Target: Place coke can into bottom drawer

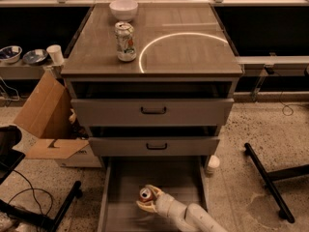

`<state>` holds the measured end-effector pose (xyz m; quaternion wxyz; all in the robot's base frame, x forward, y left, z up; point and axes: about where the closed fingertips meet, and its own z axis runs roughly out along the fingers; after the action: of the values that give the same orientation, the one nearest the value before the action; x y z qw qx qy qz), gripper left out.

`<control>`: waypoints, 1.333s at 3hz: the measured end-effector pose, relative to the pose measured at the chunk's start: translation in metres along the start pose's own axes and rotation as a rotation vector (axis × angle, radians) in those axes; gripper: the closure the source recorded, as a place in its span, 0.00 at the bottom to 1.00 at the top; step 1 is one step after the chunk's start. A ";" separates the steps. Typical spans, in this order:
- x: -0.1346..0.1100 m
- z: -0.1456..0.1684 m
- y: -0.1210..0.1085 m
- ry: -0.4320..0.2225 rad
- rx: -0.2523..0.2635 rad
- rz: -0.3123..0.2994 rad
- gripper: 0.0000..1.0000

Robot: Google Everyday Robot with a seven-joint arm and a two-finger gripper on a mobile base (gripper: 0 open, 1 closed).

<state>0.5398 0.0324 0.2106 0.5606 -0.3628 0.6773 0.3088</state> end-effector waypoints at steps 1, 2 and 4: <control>0.000 0.000 0.000 0.000 0.000 0.000 0.00; 0.000 0.000 0.000 0.000 0.000 0.000 0.00; -0.025 -0.008 0.037 0.314 -0.121 -0.003 0.00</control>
Offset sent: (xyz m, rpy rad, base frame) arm 0.0000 0.0000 0.0000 0.0000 0.0000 0.0000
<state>0.5073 0.0498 0.2367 0.4255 -0.4407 0.7361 0.2879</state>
